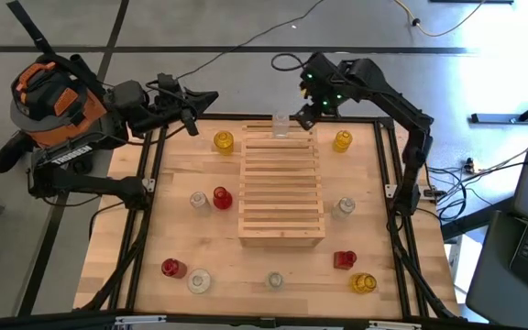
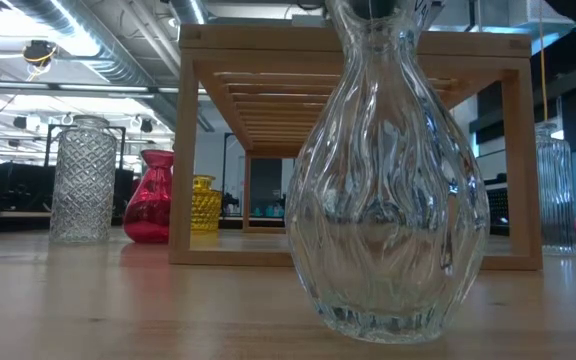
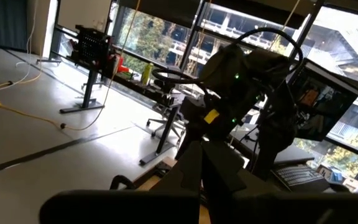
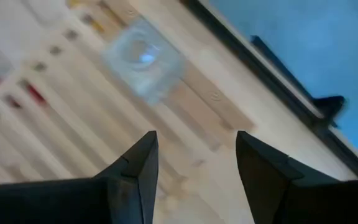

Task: Sort vases onto shelf
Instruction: Put the yellow vase on the shelf

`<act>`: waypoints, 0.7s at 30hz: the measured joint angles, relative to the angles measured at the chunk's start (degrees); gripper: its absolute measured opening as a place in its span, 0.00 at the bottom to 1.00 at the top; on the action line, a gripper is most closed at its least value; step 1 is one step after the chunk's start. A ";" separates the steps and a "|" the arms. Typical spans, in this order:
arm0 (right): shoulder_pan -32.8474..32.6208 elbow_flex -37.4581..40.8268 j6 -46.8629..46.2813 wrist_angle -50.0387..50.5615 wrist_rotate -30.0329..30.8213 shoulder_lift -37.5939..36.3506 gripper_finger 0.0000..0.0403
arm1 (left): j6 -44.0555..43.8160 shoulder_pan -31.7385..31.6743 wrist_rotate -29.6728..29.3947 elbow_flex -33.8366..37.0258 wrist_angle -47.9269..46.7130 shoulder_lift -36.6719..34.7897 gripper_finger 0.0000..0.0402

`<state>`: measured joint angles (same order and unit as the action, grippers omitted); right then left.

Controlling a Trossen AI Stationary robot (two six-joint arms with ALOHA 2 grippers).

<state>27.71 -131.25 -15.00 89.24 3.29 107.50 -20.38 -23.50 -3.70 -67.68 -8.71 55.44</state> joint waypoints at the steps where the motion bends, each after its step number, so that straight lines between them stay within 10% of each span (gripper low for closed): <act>1: 0.32 0.46 -0.05 -0.29 0.96 -0.52 0.42 | 0.00 -0.01 0.00 0.00 0.00 0.00 0.00; 10: 8.93 18.53 -1.32 0.65 6.04 -9.22 0.42 | 0.10 -0.01 0.02 0.00 0.04 0.00 0.00; 21: 20.32 49.51 -2.98 -16.53 -2.92 -16.17 0.42 | 2.91 -0.01 -0.20 0.00 0.15 0.00 0.00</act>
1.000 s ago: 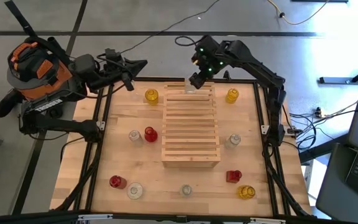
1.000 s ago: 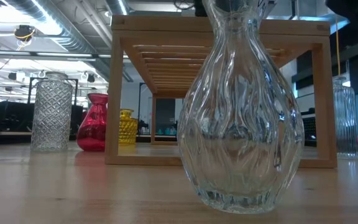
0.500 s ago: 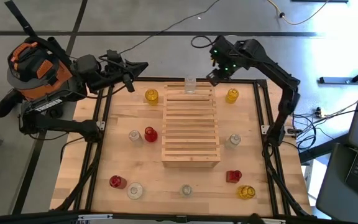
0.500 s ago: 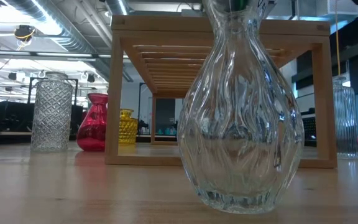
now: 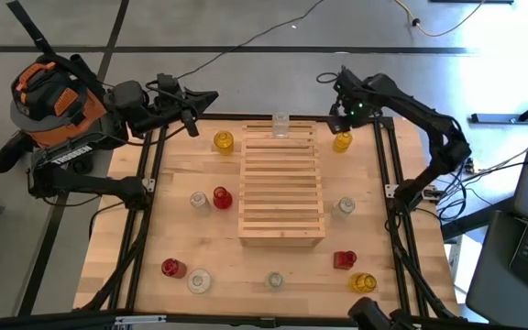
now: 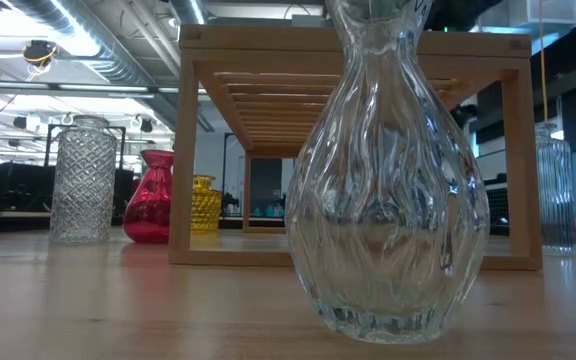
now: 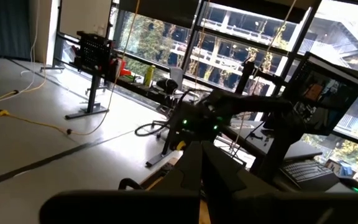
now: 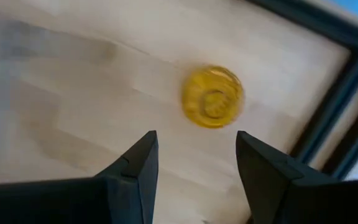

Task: Sort vases onto shelf
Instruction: Put the yellow vase on the shelf

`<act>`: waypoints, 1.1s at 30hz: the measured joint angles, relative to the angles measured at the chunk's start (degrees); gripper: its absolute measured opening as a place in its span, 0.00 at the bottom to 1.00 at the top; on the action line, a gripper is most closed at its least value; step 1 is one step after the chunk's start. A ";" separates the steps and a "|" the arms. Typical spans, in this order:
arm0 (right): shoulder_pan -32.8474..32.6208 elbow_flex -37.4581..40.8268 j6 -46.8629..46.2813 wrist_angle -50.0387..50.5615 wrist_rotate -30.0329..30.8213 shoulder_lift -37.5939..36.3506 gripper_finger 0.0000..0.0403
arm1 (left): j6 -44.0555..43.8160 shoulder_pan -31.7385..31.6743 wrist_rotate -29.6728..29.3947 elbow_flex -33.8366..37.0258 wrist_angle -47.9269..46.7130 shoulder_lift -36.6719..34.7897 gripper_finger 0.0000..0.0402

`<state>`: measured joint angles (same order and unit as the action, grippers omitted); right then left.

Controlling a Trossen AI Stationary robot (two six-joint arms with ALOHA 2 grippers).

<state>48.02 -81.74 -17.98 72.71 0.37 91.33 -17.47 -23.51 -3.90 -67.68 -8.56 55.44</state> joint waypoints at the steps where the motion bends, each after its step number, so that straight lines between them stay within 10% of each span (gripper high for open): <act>1: 0.08 1.27 -0.02 -1.39 0.03 0.00 0.42 | 0.00 0.00 -0.02 0.00 0.00 0.00 0.00; 22: 1.32 9.10 -1.73 -12.95 4.88 0.27 0.42 | -3.18 0.00 0.35 0.00 0.00 0.00 0.00; 33: 5.05 9.12 -2.31 -12.46 -3.35 4.59 0.42 | -3.60 0.00 1.82 0.00 0.00 0.00 0.00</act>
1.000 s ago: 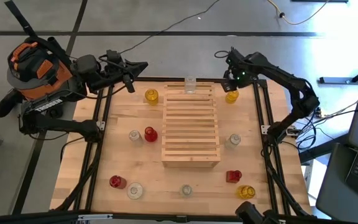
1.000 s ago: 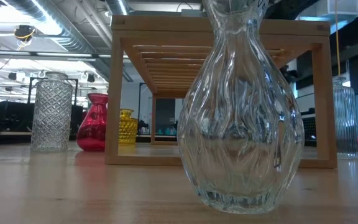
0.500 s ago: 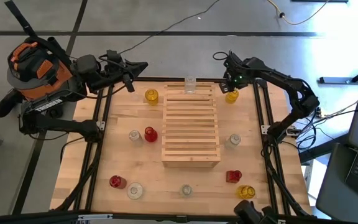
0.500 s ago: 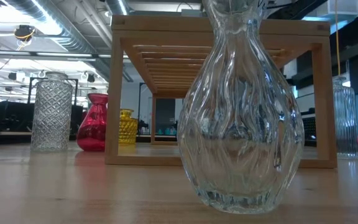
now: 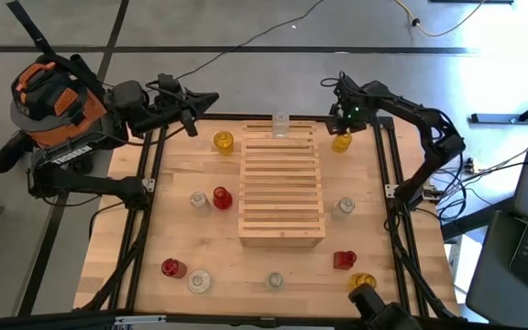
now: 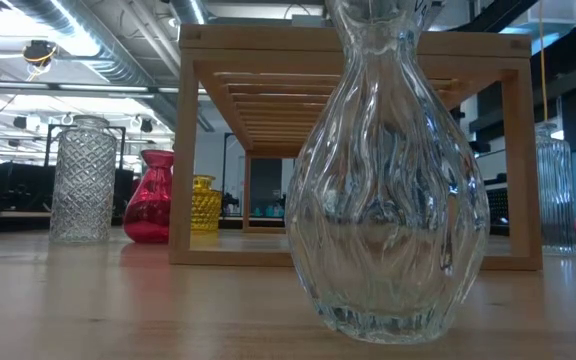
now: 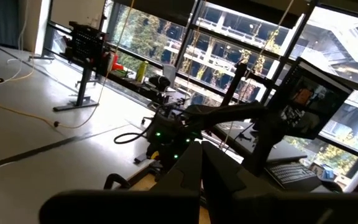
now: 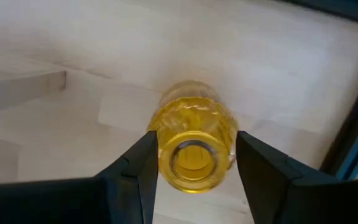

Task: Sort vases onto shelf
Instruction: Put the yellow vase on the shelf

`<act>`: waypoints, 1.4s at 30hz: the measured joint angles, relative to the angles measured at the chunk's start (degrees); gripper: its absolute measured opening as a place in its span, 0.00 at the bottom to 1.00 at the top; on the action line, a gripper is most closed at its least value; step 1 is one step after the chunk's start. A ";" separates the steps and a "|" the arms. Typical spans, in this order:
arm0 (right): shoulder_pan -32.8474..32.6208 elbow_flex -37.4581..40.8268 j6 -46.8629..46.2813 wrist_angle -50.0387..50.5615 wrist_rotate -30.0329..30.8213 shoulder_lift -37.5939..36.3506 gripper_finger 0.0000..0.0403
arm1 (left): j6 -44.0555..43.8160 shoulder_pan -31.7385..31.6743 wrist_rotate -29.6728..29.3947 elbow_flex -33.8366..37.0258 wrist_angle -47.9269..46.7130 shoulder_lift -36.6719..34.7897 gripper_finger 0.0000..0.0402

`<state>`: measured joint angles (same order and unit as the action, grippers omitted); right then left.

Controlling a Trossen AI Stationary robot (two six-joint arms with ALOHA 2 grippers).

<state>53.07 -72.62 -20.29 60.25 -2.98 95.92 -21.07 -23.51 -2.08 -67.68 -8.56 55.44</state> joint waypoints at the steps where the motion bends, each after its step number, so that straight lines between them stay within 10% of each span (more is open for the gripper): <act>1: -0.06 0.00 0.55 0.13 -0.43 0.22 0.42 | -0.01 0.01 0.15 0.00 0.00 0.00 0.00; 10: -0.14 0.00 1.75 2.41 -1.45 0.58 0.21 | 0.01 0.00 0.13 0.00 -0.02 0.00 0.00; 24: -0.95 -4.58 4.26 15.26 -2.75 -7.62 0.21 | 1.57 0.00 -0.14 0.00 -0.02 0.00 0.00; 32: -11.97 -20.23 6.85 23.95 -8.81 -13.29 0.21 | 2.19 0.00 -2.55 0.00 -0.04 0.10 0.00; 42: -32.03 -49.25 1.65 27.43 0.04 -6.10 0.21 | 2.24 -0.84 -5.51 0.00 -0.04 0.13 0.00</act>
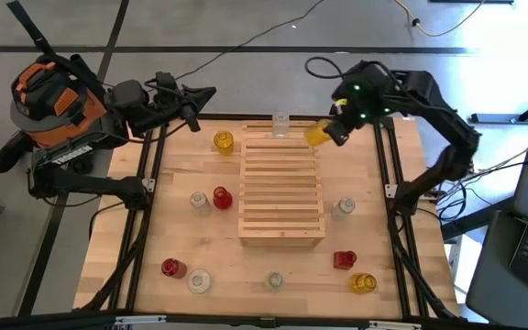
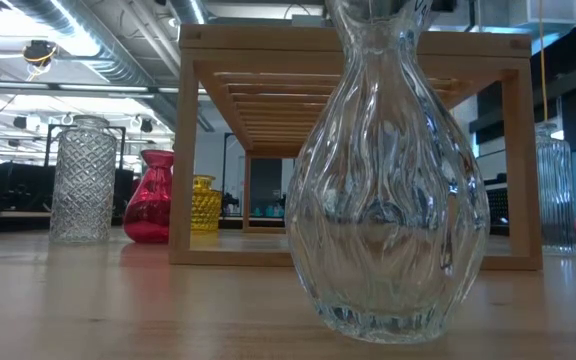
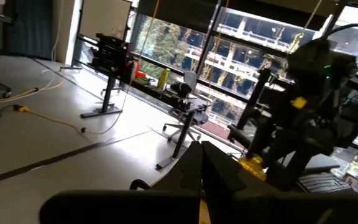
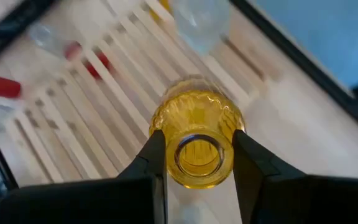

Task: Sort vases onto shelf
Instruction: Put the yellow vase on the shelf

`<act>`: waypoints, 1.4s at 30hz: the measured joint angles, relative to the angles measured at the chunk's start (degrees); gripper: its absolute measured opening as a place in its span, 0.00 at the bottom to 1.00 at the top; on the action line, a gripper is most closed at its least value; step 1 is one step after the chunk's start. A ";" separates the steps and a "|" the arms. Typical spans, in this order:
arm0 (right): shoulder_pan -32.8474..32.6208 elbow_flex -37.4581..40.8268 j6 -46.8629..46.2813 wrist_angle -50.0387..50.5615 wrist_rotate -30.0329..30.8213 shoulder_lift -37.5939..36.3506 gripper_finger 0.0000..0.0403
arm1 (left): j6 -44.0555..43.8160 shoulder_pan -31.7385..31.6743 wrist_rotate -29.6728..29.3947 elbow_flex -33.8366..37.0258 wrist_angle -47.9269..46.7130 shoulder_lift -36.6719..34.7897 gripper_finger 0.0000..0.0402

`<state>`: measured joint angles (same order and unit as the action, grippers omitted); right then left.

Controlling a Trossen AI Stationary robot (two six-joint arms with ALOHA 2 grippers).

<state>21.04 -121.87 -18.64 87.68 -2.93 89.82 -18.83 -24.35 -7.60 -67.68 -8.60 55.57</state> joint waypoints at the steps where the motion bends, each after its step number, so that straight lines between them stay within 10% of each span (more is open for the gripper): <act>1: -1.30 -2.74 -0.72 0.09 0.53 1.66 0.21 | 0.00 -0.29 -0.04 0.00 0.01 0.03 0.00; 15: -7.96 -10.94 2.47 0.70 0.79 18.37 0.21 | -1.79 -1.23 2.73 0.00 -0.04 0.29 0.00; 42: -6.76 -11.01 11.63 -3.66 0.39 23.19 0.29 | -2.16 -1.06 2.82 0.00 -1.48 0.27 0.00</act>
<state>14.28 -132.88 -7.01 84.02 -2.55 113.01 -20.99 -25.41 -4.78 -67.68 -10.08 55.83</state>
